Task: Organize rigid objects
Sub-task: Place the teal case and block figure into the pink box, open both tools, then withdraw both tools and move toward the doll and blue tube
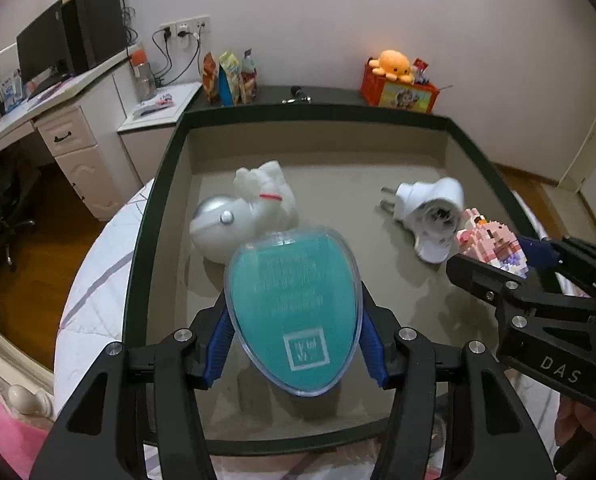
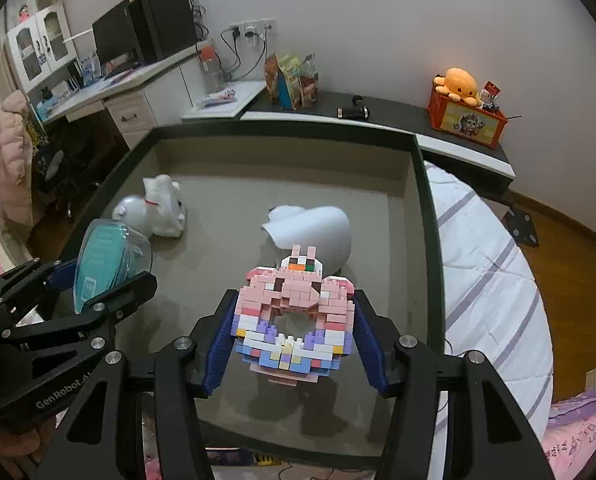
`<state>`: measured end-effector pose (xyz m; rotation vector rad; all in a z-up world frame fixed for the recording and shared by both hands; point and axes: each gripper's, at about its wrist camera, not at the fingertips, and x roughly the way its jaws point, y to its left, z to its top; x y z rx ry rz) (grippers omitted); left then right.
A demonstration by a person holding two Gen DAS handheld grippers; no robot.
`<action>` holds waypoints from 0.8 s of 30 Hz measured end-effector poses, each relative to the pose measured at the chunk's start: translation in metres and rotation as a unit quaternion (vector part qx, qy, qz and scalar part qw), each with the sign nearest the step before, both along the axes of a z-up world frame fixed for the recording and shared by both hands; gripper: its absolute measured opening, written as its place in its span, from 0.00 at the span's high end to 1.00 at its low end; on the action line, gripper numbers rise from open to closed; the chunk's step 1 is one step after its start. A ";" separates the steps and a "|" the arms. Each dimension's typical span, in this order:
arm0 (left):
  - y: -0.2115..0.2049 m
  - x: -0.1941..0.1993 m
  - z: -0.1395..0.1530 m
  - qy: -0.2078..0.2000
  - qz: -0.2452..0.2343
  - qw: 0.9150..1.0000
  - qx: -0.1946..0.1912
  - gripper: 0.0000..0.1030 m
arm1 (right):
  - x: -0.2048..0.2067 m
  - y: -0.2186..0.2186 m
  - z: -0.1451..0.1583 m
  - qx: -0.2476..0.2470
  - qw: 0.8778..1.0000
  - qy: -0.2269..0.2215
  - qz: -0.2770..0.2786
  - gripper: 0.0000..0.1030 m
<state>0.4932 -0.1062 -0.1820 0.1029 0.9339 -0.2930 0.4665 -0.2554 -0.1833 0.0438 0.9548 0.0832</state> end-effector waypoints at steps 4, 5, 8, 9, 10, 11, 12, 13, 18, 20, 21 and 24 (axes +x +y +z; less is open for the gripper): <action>0.002 -0.003 0.003 -0.012 0.008 1.000 0.013 0.28 | 0.002 0.002 -0.007 -0.014 1.000 0.011 0.003 0.45; 0.004 -0.005 0.006 -0.017 0.011 1.000 0.013 0.18 | 0.002 0.004 -0.007 -0.022 1.000 0.010 0.004 0.44; 0.011 -0.013 0.017 -0.036 0.019 0.999 0.010 0.09 | -0.001 0.005 -0.007 -0.028 1.000 0.011 0.003 0.22; 0.013 -0.015 0.021 -0.040 0.022 0.999 0.009 0.05 | -0.003 0.005 -0.006 -0.031 0.999 0.008 0.003 0.19; 0.017 -0.018 0.025 -0.046 0.024 0.999 0.006 0.04 | -0.005 0.004 -0.004 -0.029 1.000 0.005 0.003 0.19; 0.020 -0.022 0.029 -0.053 0.027 0.998 0.004 0.03 | -0.007 0.004 -0.002 -0.024 1.000 0.005 0.000 0.16; 0.022 -0.026 0.034 -0.059 0.029 0.998 0.003 0.02 | -0.010 0.003 -0.001 -0.020 1.000 0.004 -0.003 0.14; 0.025 -0.030 0.038 -0.063 0.031 0.998 0.003 0.02 | -0.012 0.002 0.002 -0.016 1.000 0.001 -0.006 0.05; 0.037 -0.052 0.058 -0.088 0.039 0.995 -0.003 0.01 | -0.031 0.002 0.022 0.004 1.000 -0.026 -0.011 0.00; 0.043 -0.060 0.064 -0.097 0.045 0.994 -0.005 0.01 | -0.040 0.002 0.030 0.011 0.999 -0.035 -0.017 0.00; 0.046 -0.066 0.069 -0.101 0.048 0.994 -0.008 0.00 | -0.044 0.003 0.034 0.013 0.999 -0.039 -0.018 0.00; 0.053 -0.080 0.078 -0.111 0.053 0.992 -0.014 0.00 | -0.057 0.007 0.047 0.018 0.998 -0.052 -0.022 0.00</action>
